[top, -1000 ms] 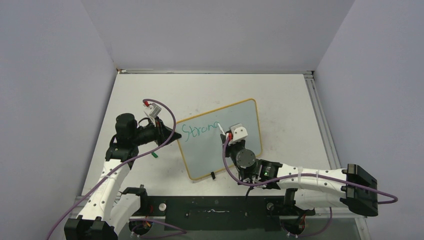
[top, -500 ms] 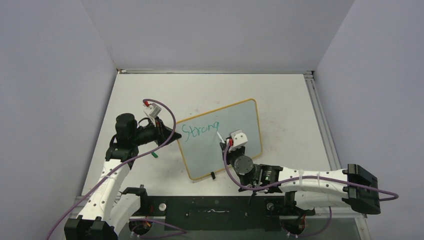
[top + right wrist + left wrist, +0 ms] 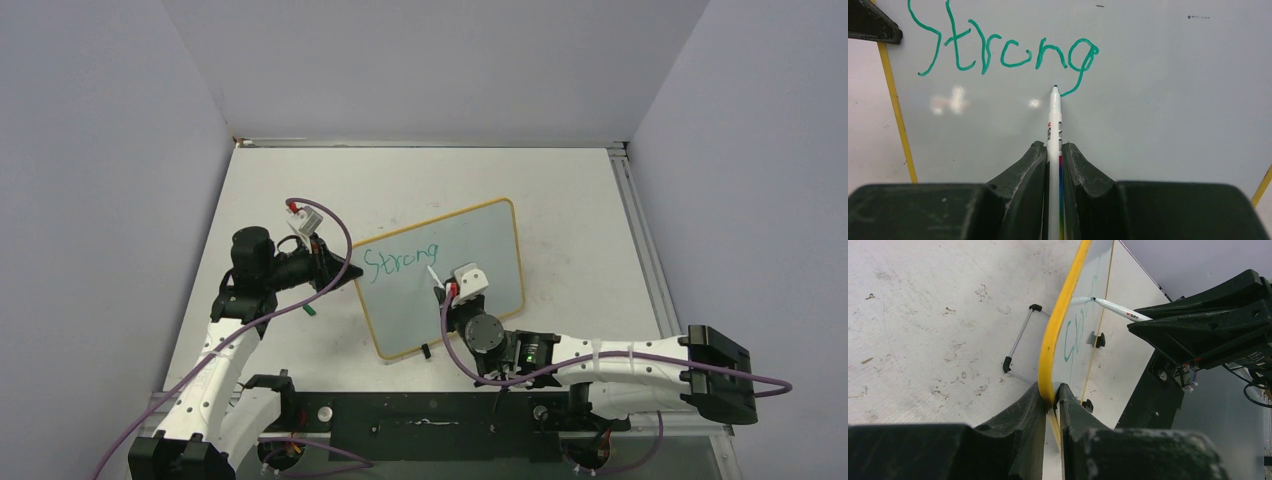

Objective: Write a sentence on the whiteboard

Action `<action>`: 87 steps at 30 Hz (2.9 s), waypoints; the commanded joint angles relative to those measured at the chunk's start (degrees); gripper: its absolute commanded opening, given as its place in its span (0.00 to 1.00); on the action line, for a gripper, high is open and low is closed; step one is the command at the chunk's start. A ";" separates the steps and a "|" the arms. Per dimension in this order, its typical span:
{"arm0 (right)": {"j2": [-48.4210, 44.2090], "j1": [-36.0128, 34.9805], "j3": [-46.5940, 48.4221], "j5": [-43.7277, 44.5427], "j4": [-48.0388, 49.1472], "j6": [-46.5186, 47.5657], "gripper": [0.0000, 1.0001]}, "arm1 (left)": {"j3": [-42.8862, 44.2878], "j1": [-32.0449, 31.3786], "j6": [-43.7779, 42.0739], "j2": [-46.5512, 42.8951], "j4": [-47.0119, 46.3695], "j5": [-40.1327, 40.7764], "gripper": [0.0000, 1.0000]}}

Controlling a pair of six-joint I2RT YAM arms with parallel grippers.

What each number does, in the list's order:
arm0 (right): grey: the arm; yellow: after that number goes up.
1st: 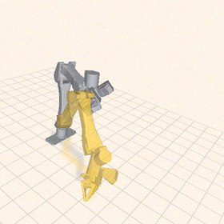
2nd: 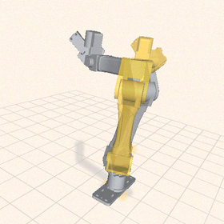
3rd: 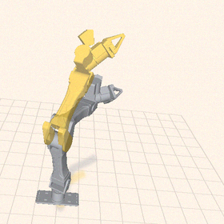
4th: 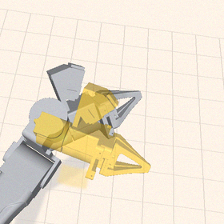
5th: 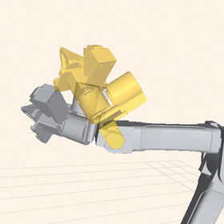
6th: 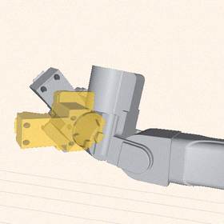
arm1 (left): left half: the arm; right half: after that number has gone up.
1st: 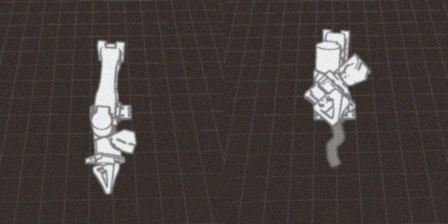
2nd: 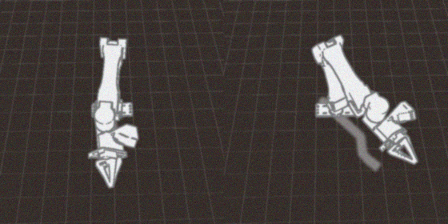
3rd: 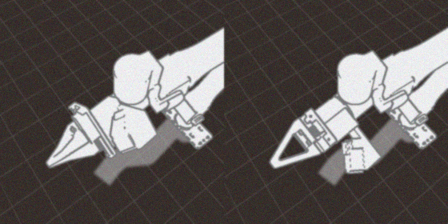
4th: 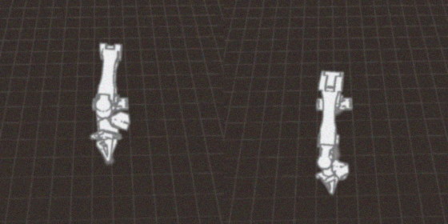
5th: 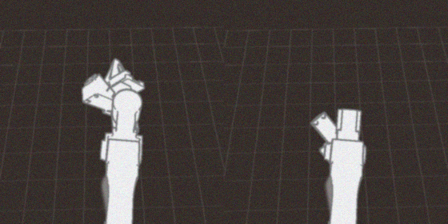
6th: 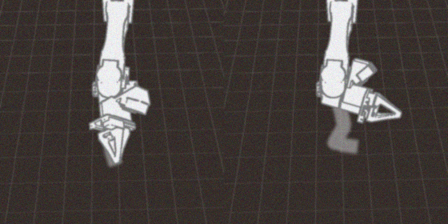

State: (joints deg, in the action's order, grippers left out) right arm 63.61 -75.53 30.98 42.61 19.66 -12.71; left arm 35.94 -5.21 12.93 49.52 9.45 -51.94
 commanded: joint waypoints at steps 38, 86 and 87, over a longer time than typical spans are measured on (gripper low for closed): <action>-12.31 16.75 1.60 -18.00 -5.69 5.23 0.05 | 0.41 -0.19 -1.76 -0.76 -1.20 -0.09 0.00; -10.72 18.12 3.08 -16.75 -4.08 7.47 0.05 | 0.43 -0.24 -1.94 -0.30 -1.12 -0.17 0.00; -10.49 18.15 3.16 -16.78 -3.42 7.63 0.05 | 0.36 -0.26 -1.94 -0.31 -1.12 -0.18 0.00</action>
State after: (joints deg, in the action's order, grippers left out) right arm 51.68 -57.71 31.44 26.59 11.53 -6.96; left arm 35.94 -5.28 12.84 49.32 9.74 -52.49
